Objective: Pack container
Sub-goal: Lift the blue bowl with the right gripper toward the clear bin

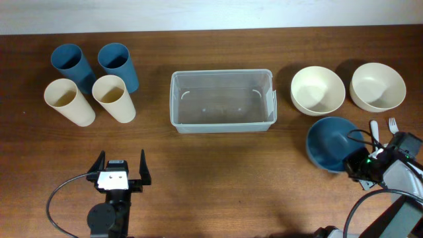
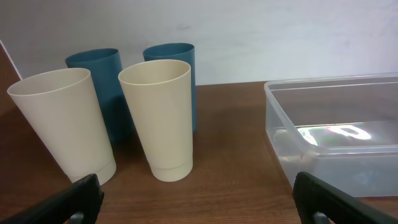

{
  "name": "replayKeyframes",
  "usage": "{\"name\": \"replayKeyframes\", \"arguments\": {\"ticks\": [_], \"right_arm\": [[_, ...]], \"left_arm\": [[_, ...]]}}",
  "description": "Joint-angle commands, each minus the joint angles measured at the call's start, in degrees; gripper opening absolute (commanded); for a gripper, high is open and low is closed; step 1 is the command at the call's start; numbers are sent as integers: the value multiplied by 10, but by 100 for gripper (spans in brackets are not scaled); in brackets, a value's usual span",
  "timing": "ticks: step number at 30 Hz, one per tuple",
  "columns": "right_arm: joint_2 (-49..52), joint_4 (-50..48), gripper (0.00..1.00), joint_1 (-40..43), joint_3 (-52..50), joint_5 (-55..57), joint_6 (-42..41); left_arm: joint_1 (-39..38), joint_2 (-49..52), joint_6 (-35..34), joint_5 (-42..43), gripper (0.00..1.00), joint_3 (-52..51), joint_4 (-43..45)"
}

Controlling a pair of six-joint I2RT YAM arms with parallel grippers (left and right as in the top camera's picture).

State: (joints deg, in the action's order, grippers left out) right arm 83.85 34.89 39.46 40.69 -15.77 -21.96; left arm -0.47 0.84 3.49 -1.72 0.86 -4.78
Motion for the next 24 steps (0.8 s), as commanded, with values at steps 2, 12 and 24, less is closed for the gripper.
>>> {"name": "replayKeyframes", "arguments": {"ticks": [2, 12, 24], "right_arm": [[1, 18, 4, 4, 7, -3, 3], [0, 225, 4, 4, 142, 1, 9], [-62, 466, 4, -8, 379, -128, 82]], "left_arm": [[-1, -4, 7, 6, 100, -3, 0], [-1, -4, 7, 6, 99, -3, 0], [-1, -4, 7, 6, 100, -3, 0]]}}
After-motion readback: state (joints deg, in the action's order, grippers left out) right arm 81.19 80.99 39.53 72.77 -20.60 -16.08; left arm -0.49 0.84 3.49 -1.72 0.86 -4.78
